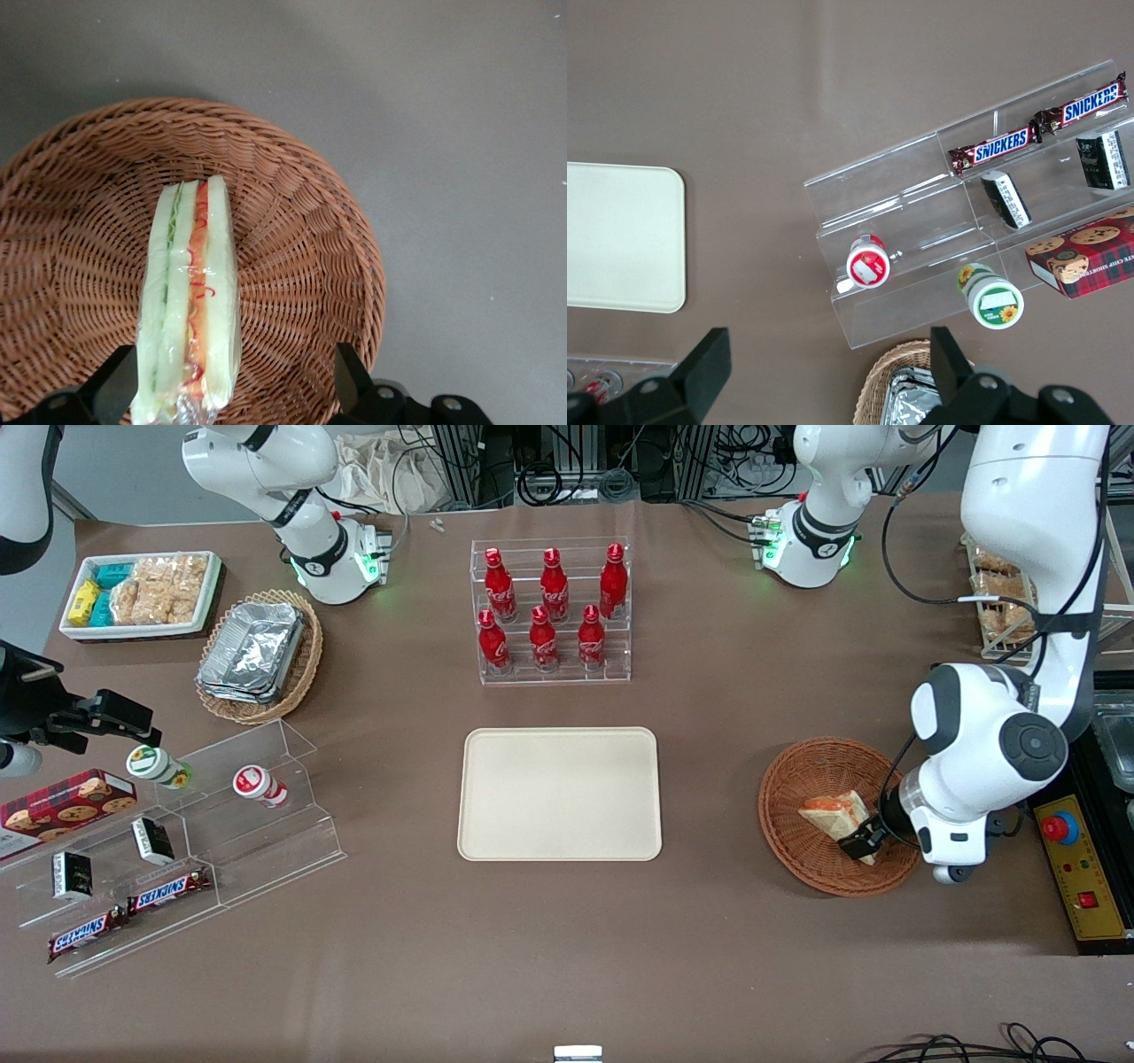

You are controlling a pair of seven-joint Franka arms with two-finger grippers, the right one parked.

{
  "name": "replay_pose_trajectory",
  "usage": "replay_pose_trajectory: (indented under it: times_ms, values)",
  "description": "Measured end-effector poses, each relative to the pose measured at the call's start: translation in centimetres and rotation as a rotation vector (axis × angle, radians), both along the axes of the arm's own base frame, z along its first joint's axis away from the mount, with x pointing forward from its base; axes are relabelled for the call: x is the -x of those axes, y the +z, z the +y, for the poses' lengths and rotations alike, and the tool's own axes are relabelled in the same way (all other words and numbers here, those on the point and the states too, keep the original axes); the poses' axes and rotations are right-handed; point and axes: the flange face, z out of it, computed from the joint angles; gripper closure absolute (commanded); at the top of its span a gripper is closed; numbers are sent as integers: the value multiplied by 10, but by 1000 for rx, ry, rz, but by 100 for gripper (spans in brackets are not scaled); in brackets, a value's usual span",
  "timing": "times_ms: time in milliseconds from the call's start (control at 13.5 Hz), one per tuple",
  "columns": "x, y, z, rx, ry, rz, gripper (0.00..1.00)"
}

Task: Place sandwich from basket to tray
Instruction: 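Lower the open left gripper over the sandwich in the wicker basket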

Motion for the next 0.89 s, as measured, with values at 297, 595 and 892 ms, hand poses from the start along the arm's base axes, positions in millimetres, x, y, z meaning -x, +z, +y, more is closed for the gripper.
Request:
replay_pose_trajectory:
  times_ms: [297, 595, 892]
  values:
    - [13, -42, 0, 4, 12, -9, 0]
    - [18, -57, 3, 4, 17, -5, 19]
    - [14, -52, 2, 6, 22, -20, 0]
